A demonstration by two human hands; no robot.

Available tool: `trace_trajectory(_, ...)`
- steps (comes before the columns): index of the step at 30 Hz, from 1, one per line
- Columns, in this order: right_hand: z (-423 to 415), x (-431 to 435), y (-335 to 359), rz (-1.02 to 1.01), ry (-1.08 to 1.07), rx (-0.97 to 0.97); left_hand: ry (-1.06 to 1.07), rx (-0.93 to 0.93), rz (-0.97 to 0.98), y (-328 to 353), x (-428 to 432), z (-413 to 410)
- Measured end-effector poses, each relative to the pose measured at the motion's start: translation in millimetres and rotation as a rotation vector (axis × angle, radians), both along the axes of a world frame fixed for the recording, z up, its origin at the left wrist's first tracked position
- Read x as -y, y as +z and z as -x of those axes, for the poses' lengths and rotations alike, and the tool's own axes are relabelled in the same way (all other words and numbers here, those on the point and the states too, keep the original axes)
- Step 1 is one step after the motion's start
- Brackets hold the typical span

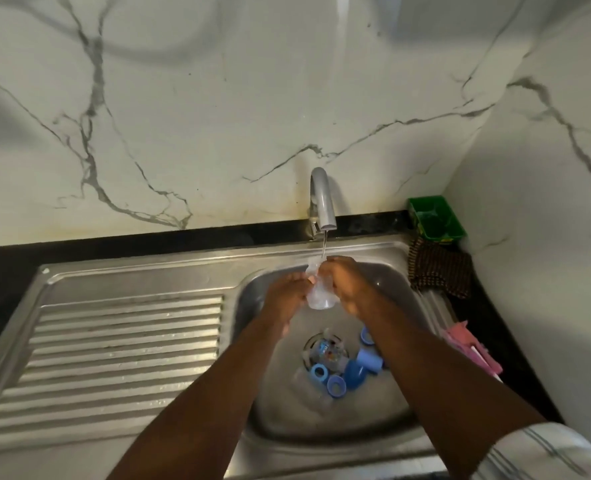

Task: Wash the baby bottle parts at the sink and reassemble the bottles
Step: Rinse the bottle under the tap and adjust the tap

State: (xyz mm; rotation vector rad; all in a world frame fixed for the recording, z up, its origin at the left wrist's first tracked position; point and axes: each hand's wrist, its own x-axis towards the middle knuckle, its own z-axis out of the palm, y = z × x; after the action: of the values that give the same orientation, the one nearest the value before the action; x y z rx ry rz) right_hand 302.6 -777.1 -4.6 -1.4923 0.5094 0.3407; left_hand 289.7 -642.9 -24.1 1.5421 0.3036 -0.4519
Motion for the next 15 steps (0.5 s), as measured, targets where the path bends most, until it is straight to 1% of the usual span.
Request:
trace_trajectory(5, -10.4, -11.5, -5.4, 0.081, -0.054, -0.028, 0.001, 0.14, 0.02, 6.4, 14.8, -4.4)
trace_trajectory(8, -11.1, -10.7, 4.3, 0.066, -0.098, 0.033, -0.061, 0.178, 0.041, 9.0, 13.8, -7.5)
trace_trajectory(9, -12.3, -8.2, 4.8, 0.022, -0.113, 0.048, -0.093, 0.176, 0.046, 10.6, 12.1, -9.6)
trace_trajectory(13, -11.6, -0.1, 15.9, -0.256, -0.152, 0.07, -0.097, 0.106, 0.113, 16.0, 5.0, -21.3)
trace_trajectory(15, -13.1, 3.8, 16.4, -0.337, -0.175, 0.103, -0.105, 0.045, 0.174, 19.8, 4.9, -26.3)
